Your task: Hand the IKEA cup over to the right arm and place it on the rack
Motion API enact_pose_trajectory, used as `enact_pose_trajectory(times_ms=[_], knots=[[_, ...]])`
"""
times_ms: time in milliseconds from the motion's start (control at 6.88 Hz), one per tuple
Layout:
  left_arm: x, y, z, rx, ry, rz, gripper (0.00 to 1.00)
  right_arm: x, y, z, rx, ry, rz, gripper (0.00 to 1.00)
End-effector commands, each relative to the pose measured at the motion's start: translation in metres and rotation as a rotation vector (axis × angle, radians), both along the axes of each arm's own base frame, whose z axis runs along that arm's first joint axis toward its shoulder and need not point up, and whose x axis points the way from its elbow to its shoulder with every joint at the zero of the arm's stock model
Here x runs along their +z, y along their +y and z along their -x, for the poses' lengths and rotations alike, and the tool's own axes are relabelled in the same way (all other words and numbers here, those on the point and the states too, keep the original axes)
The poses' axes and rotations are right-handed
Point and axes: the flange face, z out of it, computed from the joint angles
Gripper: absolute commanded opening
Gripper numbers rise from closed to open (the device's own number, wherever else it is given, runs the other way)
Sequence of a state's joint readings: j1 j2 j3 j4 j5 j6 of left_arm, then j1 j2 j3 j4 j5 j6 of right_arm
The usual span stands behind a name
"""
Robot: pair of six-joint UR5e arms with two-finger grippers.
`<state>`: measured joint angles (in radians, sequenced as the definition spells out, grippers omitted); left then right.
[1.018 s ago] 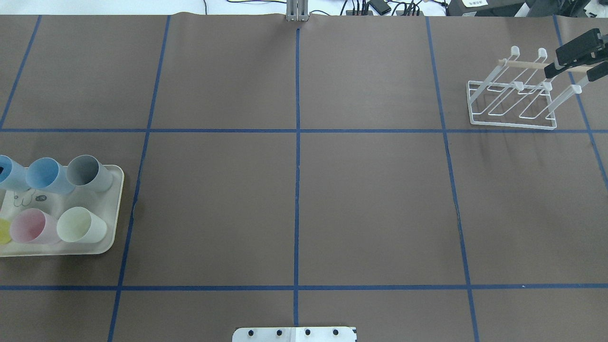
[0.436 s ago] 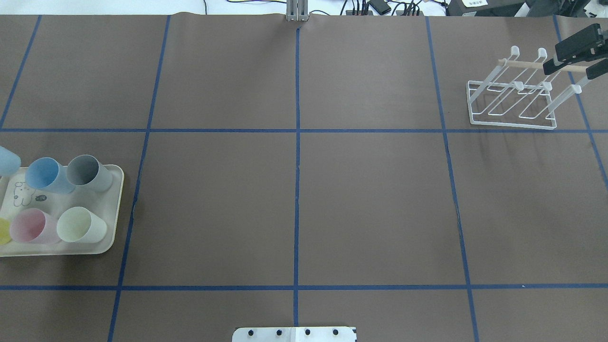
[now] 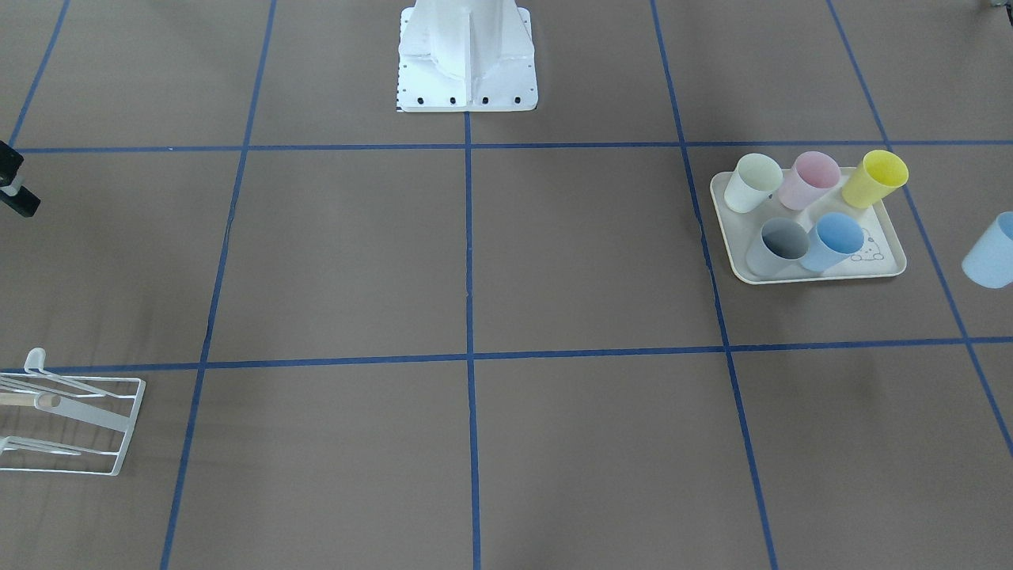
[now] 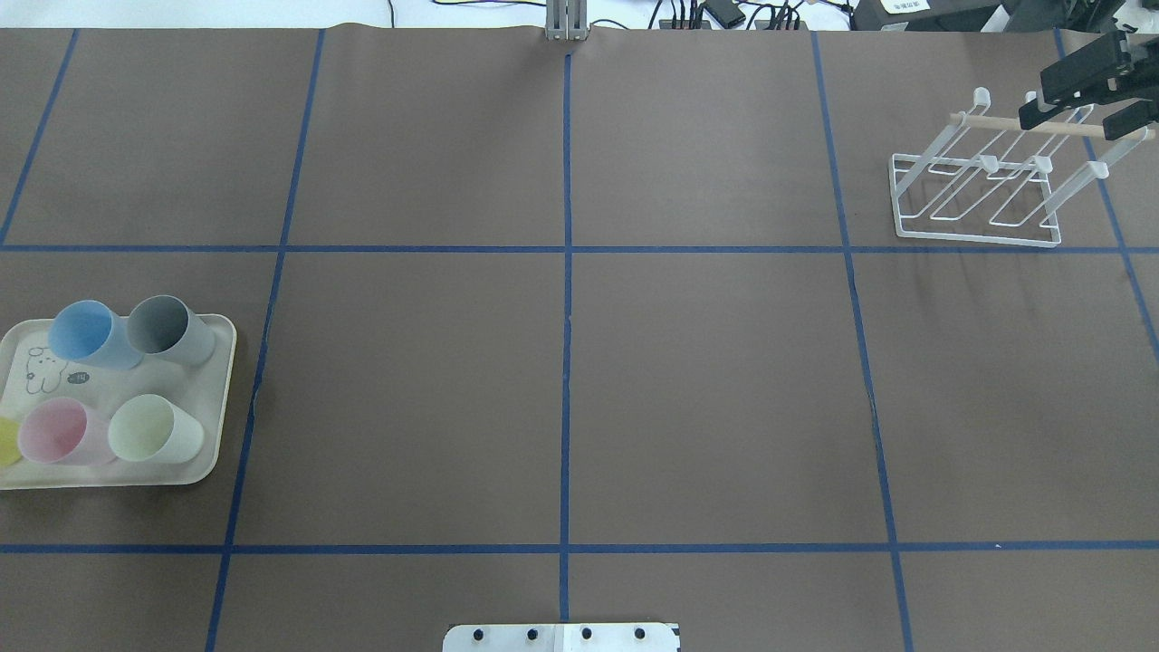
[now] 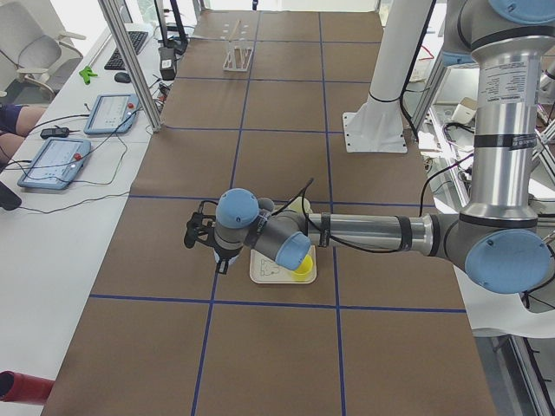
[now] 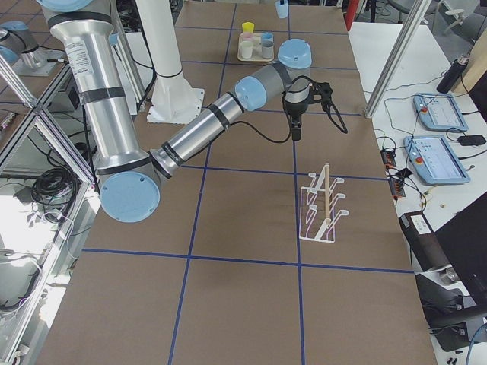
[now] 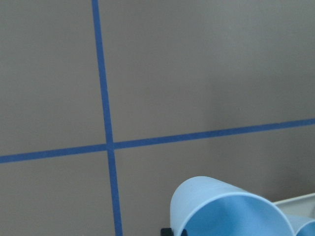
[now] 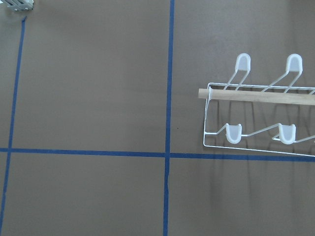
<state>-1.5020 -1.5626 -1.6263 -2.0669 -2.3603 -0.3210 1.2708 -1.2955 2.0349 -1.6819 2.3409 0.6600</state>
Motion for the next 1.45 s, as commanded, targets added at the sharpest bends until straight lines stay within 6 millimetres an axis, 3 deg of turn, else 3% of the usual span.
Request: enact_pose_trajectory(times_ms=[0,145,436,582,1018,1309], knots=[[-0.070,-0.035,0.015,-0.214,-0.083,-0.064,0.00,-0.039,-0.001,0.057,0.137,0.000,-0.019,1.00],[-0.110,-0.043,-0.005,-0.279,-0.006,-0.036,0.00,-0.048,0.005,0.084,0.172,-0.034,-0.044,1.00],[-0.172,-0.036,-0.074,-0.351,0.192,0.069,0.00,-0.078,0.007,0.115,0.204,-0.098,-0.007,1.00],[-0.189,-0.029,-0.090,-0.388,0.314,0.079,0.00,-0.085,0.010,0.128,0.250,-0.127,0.056,1.00],[-0.229,0.006,-0.189,-0.443,0.677,0.219,0.00,-0.118,0.027,0.167,0.338,-0.294,0.017,1.00],[-0.274,0.018,-0.238,-0.429,0.920,0.362,0.00,-0.120,0.028,0.182,0.389,-0.474,0.075,1.00]])
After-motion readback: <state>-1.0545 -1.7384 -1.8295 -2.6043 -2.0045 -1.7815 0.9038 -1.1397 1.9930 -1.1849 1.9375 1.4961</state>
